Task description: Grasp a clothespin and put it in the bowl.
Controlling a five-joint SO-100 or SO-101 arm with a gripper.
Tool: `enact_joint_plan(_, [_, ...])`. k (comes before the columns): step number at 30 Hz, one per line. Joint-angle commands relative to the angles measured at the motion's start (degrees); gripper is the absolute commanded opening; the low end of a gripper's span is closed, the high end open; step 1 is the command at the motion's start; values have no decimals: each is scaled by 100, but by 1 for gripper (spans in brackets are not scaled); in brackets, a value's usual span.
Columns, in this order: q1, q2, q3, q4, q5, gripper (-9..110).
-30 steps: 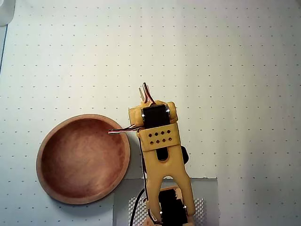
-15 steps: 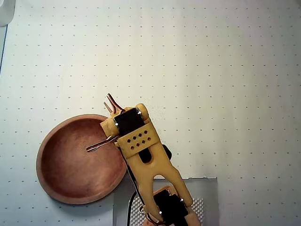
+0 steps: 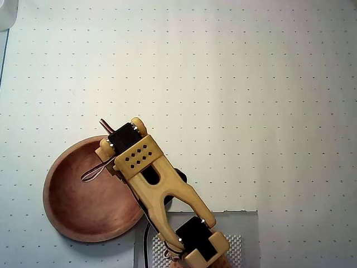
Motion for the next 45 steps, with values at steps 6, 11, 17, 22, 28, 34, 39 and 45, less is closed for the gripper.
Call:
enact_joint_plan(6, [-413,-378,-193,176,44,-3])
enact_joint_plan(11, [-782,-501,-281,167,299,-3])
enact_joint_plan(17, [-1178,-703,-404,167,352,-3])
enact_joint_plan(22, [-1230,-967,-800,167,299,-3])
enact_joint_plan(28, [-1230,-1380,-1283,158,193,-3])
enact_joint_plan(34, [-1204,-1705,-1644,158,-149,-3])
enact_joint_plan(39, [-1151,-2013,-1890,158,-360,-3])
enact_joint_plan(45, [-1230,-2461,-2224,158,-466,-3])
